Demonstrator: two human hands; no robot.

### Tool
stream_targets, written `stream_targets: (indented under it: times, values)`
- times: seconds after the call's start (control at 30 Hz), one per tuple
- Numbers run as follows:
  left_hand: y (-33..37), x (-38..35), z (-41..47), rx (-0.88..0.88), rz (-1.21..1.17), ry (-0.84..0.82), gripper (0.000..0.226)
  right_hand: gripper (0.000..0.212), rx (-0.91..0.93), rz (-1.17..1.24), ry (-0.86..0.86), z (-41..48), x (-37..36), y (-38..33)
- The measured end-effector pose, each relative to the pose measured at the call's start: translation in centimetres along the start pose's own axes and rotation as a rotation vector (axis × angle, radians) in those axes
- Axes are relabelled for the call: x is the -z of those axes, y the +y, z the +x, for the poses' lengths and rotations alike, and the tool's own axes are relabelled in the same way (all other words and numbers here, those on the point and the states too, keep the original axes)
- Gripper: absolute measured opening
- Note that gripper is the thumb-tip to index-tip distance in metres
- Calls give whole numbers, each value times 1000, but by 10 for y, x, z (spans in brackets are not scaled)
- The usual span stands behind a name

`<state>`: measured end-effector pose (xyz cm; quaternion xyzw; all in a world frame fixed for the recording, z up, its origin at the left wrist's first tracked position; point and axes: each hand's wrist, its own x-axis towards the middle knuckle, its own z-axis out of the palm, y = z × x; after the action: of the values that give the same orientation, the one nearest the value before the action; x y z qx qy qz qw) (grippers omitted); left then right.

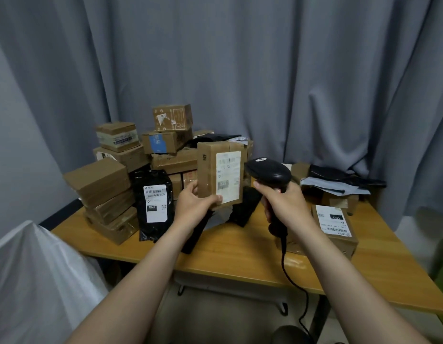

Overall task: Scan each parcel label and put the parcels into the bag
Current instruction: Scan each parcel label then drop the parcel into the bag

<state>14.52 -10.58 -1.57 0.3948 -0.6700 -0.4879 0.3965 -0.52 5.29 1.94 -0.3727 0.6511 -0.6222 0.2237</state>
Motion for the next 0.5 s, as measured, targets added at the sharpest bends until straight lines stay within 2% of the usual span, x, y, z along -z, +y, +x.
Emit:
stream_targets:
  times: [0.17,0.5]
  values:
    - [-4,4,9,30,-39,41,52,40,-5,-25,-82,-7,-3,-16]
    - [-13,4,16,68,-55,3,61,28,-29,-22,-130,-10,-6,-25]
